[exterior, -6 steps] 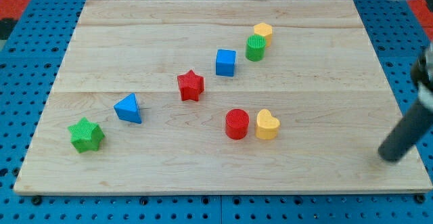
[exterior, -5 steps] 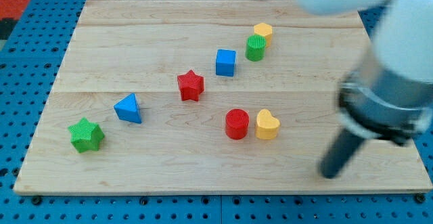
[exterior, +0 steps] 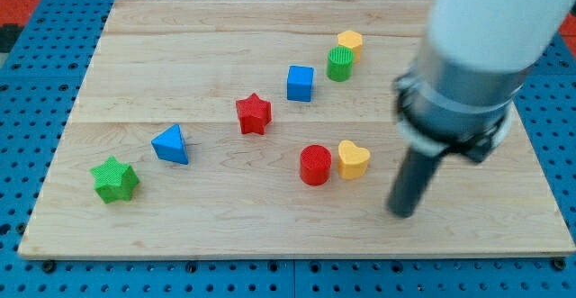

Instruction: Move the yellow heart into the red circle

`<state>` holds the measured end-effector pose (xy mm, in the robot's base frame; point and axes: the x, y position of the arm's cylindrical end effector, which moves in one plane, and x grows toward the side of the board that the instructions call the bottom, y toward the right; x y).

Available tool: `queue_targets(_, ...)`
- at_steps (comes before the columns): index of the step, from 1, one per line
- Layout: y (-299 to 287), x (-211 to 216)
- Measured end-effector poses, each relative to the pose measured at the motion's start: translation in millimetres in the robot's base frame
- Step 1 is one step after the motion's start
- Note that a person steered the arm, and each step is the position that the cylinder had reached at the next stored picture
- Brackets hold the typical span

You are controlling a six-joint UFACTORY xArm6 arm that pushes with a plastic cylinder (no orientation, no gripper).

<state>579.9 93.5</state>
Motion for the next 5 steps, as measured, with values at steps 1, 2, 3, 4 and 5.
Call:
queue_targets(1, -22, -24)
queue_targets(2, 17, -58)
queue_targets(3, 23, -92)
queue_targets(4, 0, -61)
queue_targets(5, -63, -59)
